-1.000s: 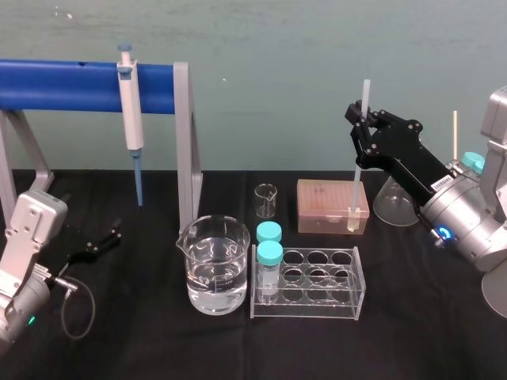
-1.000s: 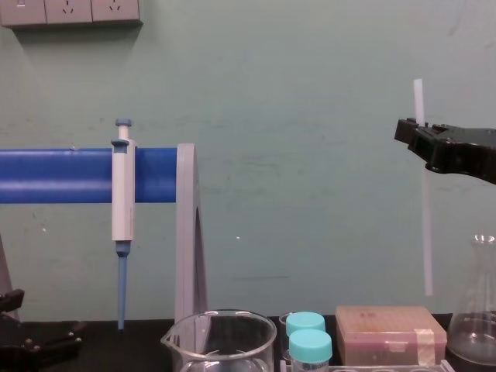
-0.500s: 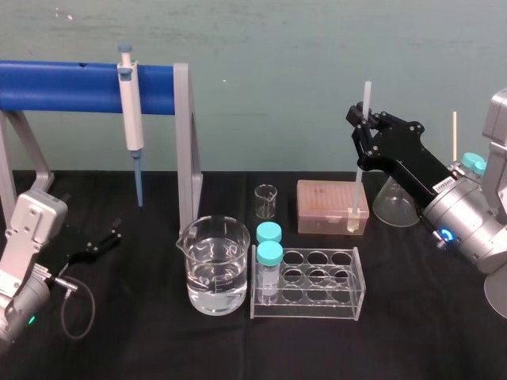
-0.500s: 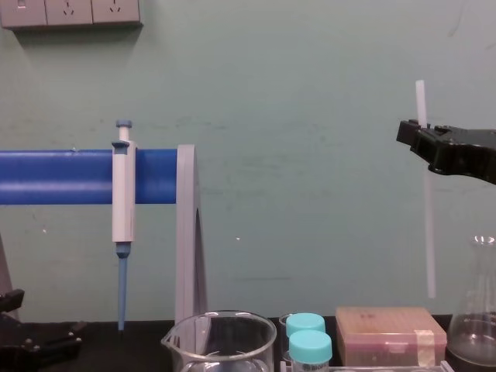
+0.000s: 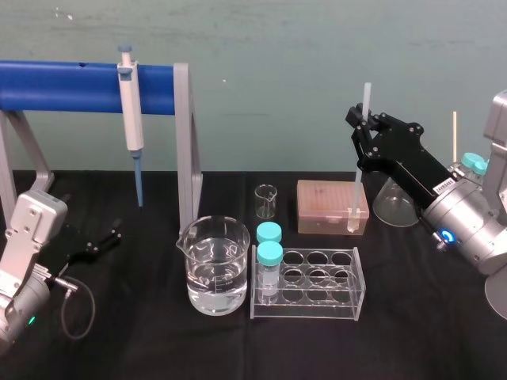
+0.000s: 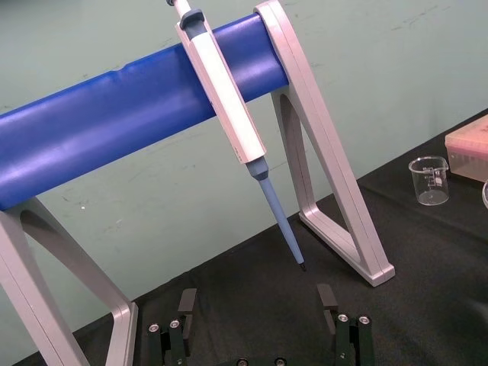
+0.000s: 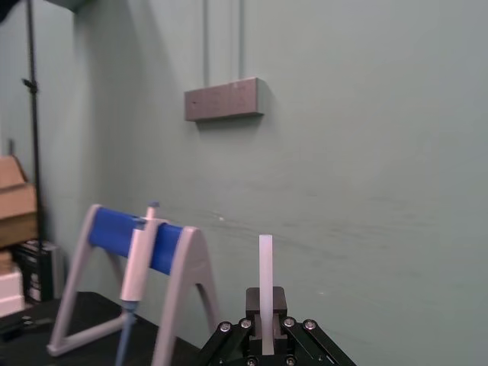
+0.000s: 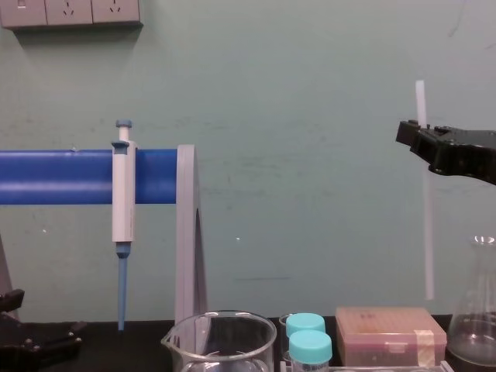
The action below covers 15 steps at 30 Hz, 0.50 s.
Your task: Pick up the stirring rod with one hand, then place it down.
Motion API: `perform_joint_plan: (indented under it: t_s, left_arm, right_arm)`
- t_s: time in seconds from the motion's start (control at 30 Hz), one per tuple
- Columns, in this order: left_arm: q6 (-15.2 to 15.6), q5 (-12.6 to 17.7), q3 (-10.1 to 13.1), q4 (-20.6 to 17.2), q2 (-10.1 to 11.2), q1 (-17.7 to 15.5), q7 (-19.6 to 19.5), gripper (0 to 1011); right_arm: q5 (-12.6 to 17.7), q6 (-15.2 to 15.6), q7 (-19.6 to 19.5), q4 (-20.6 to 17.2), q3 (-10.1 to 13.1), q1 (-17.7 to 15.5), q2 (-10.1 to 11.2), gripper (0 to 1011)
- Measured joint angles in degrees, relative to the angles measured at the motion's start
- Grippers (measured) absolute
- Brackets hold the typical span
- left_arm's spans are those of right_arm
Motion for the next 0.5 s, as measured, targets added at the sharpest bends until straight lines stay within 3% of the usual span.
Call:
perform_joint_plan:
  t_s: [0.13,0.23,0.37,0.5]
  left_arm:
    - [0.0,0.0,0.0,0.0,0.0,0.0,0.0,1000]
    - [0.0,0.0,0.0,0.0,0.0,0.0,0.0,1000]
    - [0.0,0.0,0.0,0.0,0.0,0.0,0.0,1000]
    - [0.0,0.0,0.0,0.0,0.0,0.0,0.0,1000]
  right_arm:
    - [3.6,0.33,3.56,0.01,0.03,-0.12,0.48,68]
    - [8.33,0.56,9.14,0.36,-0.32,-0.14,1.52,68]
    - [11.07,0.06,13.31,1.08,-0.95,-0.02,2.54,68]
    - [11.79,-1.45,15.5,2.26,-1.65,0.18,3.29,68]
